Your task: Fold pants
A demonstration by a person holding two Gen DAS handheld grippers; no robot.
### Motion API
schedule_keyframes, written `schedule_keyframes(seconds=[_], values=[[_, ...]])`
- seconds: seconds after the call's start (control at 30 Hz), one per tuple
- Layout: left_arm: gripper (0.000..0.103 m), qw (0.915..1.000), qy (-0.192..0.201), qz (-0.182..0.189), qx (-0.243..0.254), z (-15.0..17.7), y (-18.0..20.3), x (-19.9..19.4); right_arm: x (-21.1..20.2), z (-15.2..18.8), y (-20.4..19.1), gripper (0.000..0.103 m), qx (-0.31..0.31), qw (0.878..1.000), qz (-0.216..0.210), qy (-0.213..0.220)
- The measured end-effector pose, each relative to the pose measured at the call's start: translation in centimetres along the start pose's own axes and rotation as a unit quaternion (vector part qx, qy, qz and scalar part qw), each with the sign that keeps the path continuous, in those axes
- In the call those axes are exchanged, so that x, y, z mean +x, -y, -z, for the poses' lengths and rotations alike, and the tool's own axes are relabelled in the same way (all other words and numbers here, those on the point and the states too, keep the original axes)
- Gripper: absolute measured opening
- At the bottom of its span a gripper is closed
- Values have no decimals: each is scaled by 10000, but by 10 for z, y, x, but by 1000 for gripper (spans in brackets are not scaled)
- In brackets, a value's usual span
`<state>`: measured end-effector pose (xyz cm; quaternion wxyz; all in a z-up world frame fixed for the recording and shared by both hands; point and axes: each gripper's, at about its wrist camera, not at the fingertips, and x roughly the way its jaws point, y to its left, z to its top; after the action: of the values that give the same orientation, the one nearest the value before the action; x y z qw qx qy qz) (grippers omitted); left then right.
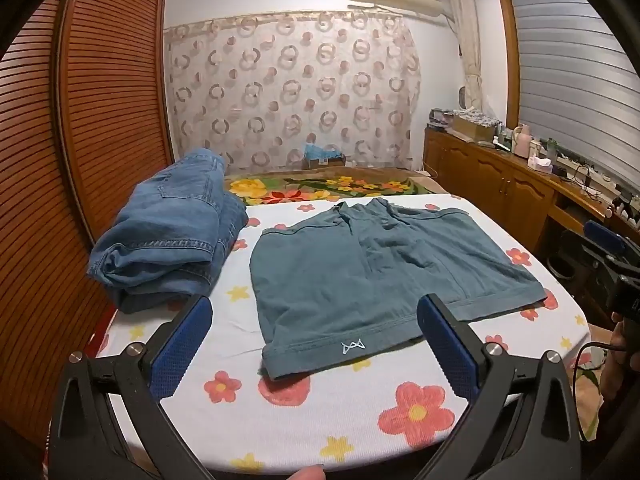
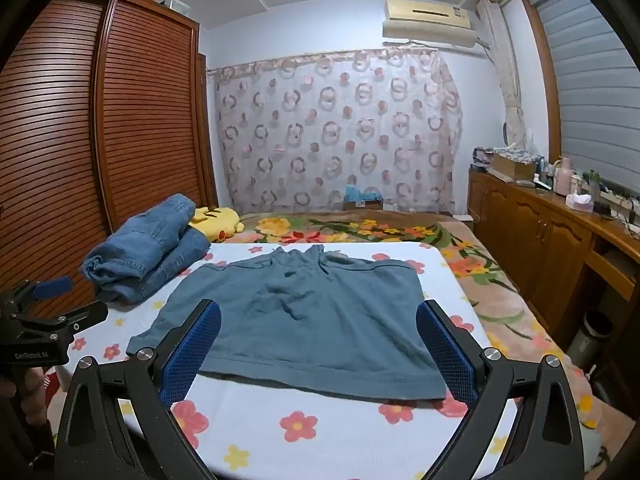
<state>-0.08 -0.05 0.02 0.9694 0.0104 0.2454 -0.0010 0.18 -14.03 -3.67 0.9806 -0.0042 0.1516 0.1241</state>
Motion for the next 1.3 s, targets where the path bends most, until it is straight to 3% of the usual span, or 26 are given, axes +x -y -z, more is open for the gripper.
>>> schedule_keyframes(seconds=[1.3], values=[[102,10000,10,11,-74,-5,-5,-13,4,2,-2,99,5,9999,-84,-70]])
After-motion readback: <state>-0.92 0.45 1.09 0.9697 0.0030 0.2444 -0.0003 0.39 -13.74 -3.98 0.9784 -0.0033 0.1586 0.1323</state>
